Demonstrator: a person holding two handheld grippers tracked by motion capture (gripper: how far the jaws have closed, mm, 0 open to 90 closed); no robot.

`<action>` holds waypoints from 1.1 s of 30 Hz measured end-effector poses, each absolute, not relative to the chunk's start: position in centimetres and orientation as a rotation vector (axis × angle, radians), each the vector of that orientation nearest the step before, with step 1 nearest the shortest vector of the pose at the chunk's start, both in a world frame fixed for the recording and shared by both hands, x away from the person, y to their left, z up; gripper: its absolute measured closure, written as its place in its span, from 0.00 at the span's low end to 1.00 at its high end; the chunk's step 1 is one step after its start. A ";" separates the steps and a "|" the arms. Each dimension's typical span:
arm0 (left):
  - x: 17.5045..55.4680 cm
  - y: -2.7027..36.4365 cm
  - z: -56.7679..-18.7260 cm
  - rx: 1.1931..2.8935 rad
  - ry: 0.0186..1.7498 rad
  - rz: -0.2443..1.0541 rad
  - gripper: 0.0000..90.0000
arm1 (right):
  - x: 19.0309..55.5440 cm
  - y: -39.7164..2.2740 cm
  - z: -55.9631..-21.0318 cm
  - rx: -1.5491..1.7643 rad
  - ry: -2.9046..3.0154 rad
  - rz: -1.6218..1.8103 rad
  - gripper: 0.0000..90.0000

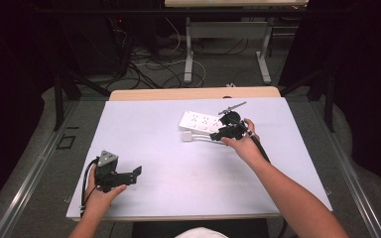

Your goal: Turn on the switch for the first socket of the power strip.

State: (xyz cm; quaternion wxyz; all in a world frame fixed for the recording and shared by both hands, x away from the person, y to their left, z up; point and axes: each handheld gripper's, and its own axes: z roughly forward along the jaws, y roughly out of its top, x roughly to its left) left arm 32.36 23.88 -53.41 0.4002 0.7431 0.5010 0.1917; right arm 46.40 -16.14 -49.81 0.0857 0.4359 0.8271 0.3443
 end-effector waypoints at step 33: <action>32.4 23.8 -53.5 1.887 1.267 0.477 0.01 | 40.6 -16.4 -49.9 1.158 2.520 1.020 0.42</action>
